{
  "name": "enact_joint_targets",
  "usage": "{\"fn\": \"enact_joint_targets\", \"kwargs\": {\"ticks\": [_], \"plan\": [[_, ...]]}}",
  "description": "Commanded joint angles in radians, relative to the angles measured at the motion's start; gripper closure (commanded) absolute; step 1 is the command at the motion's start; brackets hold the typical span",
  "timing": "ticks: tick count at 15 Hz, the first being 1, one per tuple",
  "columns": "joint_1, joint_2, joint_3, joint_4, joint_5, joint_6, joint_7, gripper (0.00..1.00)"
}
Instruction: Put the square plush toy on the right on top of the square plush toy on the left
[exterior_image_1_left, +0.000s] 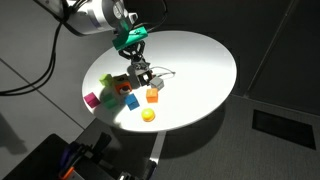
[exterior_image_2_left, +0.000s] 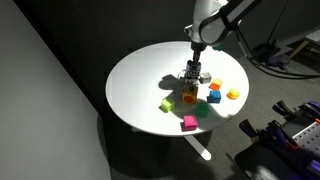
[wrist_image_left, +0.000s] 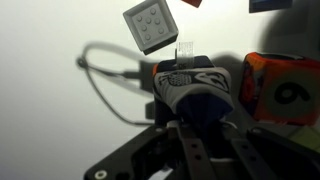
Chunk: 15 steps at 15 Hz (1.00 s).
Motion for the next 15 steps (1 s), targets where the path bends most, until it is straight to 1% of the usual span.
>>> {"fn": "enact_joint_targets", "kwargs": {"ticks": [1, 3, 4, 5, 6, 7, 11, 13, 15], "plan": [[0.006, 0.021, -0.003, 0.036, -0.03, -0.013, 0.012, 0.93], [0.005, 0.026, -0.004, 0.037, -0.032, -0.013, 0.01, 0.93], [0.006, 0.027, -0.004, 0.037, -0.032, -0.013, 0.01, 0.83], [0.007, 0.027, -0.007, 0.036, -0.036, -0.012, 0.011, 0.57], [0.008, 0.026, -0.008, 0.034, -0.04, -0.01, 0.011, 0.57], [0.007, 0.024, -0.008, 0.032, -0.043, -0.009, 0.008, 0.53], [0.0, 0.017, -0.002, 0.027, -0.047, -0.011, 0.003, 0.21], [-0.003, 0.009, 0.002, 0.021, -0.04, -0.014, 0.004, 0.04], [-0.004, -0.001, 0.003, 0.014, -0.037, -0.014, 0.008, 0.0]]}}
